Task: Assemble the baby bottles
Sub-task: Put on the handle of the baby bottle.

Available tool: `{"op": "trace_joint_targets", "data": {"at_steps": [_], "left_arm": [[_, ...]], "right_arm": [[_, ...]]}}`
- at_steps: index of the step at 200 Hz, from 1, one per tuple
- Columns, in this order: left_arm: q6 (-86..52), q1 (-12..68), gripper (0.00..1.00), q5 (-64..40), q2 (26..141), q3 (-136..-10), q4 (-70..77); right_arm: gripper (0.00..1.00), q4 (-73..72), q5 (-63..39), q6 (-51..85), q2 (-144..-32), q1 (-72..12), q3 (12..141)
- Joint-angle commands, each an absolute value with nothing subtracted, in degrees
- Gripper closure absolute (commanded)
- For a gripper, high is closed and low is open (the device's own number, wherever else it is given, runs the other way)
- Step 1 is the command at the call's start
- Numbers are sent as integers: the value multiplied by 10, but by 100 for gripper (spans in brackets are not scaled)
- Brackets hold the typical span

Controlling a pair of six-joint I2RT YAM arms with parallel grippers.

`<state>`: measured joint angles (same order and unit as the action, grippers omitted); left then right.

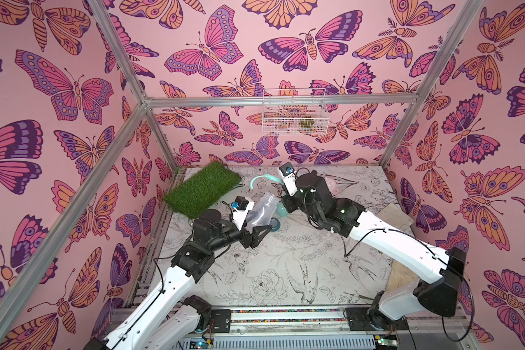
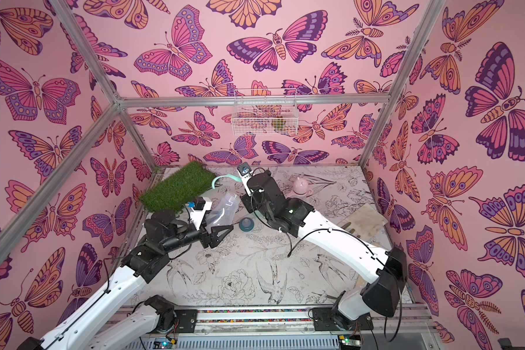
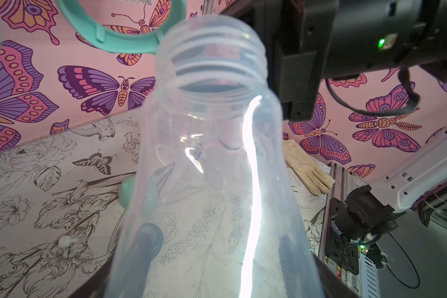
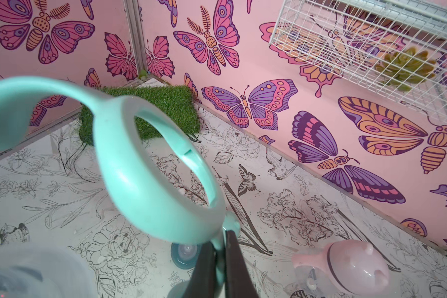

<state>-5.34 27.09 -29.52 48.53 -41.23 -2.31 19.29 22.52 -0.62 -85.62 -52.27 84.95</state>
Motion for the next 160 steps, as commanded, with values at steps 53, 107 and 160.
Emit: {"op": "trace_joint_targets", "data": {"at_steps": [53,107,160], "left_arm": [[-65,274,100,-221,479,-428,-45],[-75,275,100,-198,476,-433,-45],[-81,274,100,-181,469,-434,-45]], "right_arm": [[100,171,276,-39,-842,-562,840],[100,174,315,-48,-846,-596,840],[100,170,341,-53,-852,-622,833]]}}
